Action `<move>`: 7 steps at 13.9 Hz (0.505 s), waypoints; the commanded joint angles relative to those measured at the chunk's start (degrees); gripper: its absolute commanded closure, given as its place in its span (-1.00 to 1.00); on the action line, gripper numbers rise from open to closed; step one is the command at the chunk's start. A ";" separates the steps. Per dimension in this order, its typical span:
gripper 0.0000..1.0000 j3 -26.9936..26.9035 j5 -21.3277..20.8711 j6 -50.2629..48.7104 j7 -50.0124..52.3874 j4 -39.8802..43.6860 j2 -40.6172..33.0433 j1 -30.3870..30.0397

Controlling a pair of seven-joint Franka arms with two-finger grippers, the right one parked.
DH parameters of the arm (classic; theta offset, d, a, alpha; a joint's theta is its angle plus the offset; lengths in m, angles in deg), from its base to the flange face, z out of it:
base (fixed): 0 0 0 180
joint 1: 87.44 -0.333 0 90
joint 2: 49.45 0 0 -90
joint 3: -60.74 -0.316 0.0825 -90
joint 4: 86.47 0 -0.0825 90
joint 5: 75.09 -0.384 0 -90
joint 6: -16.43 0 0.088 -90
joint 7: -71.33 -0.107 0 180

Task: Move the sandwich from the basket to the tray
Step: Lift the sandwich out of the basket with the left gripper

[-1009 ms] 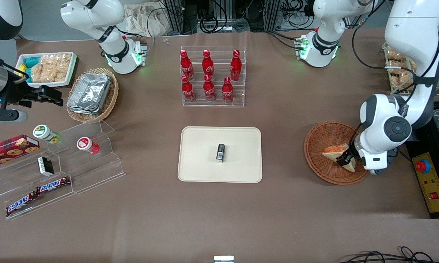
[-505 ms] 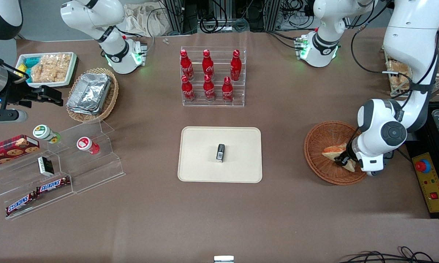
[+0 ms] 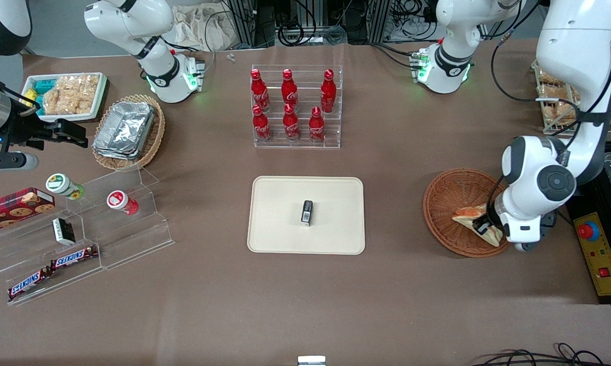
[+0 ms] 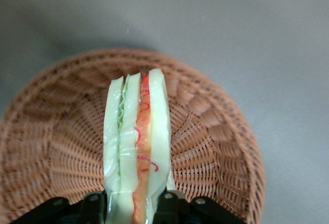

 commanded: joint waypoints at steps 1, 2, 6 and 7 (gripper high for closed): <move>1.00 1.49 -0.32 -11.23 -3.87 7.41 -2.11 0.16; 1.00 2.80 -0.06 -16.23 -4.93 11.45 -2.37 0.16; 1.00 10.26 -0.14 -35.14 -6.69 28.41 -1.94 0.16; 1.00 13.68 -0.41 -37.62 -6.61 31.23 -1.85 0.25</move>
